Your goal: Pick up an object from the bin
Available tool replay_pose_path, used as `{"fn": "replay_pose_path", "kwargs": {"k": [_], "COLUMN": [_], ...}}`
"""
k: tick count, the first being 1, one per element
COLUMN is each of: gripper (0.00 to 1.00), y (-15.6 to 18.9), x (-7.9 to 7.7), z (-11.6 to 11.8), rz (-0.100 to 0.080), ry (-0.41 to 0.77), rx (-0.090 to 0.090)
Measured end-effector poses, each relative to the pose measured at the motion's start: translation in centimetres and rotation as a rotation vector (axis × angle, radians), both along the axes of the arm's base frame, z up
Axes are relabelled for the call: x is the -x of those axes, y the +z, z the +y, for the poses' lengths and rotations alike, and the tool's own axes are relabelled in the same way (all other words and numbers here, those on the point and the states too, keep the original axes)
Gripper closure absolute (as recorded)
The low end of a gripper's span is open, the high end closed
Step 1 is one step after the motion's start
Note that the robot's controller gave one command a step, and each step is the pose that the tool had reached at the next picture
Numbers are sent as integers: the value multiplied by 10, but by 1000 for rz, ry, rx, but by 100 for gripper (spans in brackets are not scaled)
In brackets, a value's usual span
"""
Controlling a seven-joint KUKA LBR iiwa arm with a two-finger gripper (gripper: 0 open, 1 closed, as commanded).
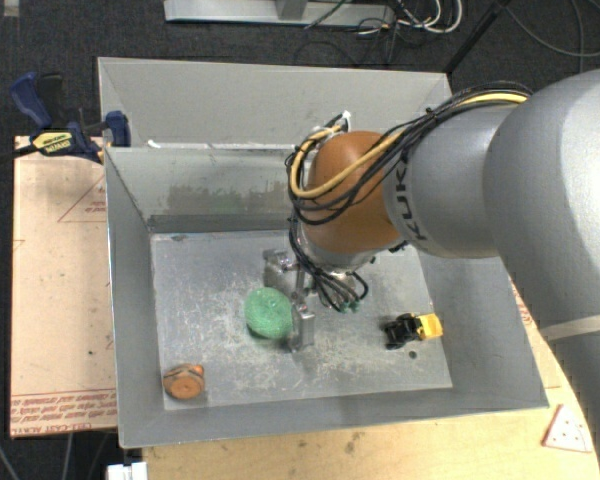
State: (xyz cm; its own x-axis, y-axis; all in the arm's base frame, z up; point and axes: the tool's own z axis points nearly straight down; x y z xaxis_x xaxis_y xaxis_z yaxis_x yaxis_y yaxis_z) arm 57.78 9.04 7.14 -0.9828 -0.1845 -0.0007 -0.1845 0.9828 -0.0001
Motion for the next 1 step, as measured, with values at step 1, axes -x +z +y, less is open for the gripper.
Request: {"fn": "replay_pose_path", "kwargs": {"k": [1], "gripper": [100], "y": [-1], "x": [-10], "z": [18], "rz": [-3], "ry": [96], "rx": [-2]}}
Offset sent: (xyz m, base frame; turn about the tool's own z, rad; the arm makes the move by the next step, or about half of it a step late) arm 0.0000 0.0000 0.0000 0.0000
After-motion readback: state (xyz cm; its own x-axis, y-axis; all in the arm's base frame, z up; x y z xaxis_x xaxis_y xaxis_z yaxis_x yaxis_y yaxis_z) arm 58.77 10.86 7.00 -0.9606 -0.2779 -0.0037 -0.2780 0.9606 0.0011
